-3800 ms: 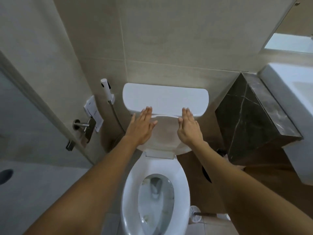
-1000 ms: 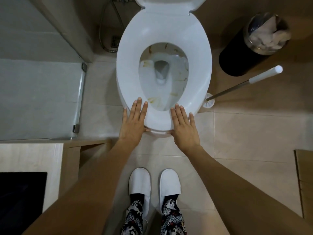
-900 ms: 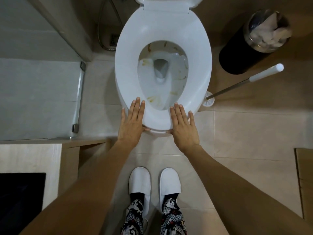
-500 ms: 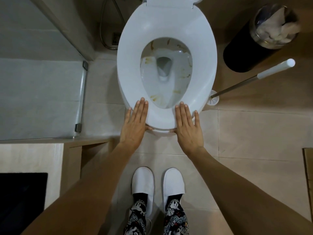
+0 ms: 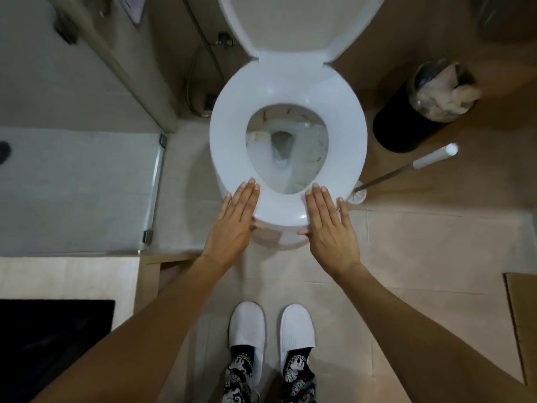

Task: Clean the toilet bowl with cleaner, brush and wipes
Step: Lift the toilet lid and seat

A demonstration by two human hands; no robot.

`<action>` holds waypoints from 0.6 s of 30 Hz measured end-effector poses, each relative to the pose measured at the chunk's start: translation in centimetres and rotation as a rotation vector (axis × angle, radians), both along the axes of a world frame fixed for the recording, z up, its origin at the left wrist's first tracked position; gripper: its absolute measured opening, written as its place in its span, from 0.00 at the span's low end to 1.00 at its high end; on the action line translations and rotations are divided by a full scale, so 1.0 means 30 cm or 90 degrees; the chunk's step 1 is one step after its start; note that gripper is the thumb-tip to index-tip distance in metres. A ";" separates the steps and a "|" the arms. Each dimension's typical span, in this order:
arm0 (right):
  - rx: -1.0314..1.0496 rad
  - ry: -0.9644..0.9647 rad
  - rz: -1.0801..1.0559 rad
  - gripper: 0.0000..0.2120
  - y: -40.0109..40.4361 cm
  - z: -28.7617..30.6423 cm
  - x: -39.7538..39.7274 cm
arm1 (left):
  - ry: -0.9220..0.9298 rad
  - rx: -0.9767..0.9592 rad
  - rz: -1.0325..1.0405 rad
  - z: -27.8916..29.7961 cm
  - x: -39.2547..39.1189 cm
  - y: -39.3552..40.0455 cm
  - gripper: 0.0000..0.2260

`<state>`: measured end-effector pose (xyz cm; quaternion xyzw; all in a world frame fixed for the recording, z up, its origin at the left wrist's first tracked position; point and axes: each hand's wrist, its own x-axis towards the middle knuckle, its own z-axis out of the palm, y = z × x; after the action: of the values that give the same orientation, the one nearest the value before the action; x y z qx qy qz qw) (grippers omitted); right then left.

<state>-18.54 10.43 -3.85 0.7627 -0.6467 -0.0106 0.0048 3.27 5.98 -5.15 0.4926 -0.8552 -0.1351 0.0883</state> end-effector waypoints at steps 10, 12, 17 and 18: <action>-0.043 -0.154 -0.046 0.26 -0.331 0.627 -0.073 | 0.181 0.017 0.036 0.580 -0.090 -0.339 0.26; -0.046 -0.181 -0.082 0.25 -0.422 0.723 -0.071 | 0.171 0.026 0.042 0.679 -0.112 -0.438 0.25; -0.008 -0.211 -0.158 0.27 -0.624 0.908 -0.071 | 0.093 0.088 0.029 0.897 -0.153 -0.652 0.25; -0.005 -0.215 -0.169 0.27 -0.661 0.931 -0.071 | 0.081 0.096 0.033 0.927 -0.164 -0.687 0.25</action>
<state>-20.68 -9.42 24.08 0.6615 -0.7332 0.1197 -0.1021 -1.64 -14.64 22.67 0.5101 -0.8224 -0.2276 0.1084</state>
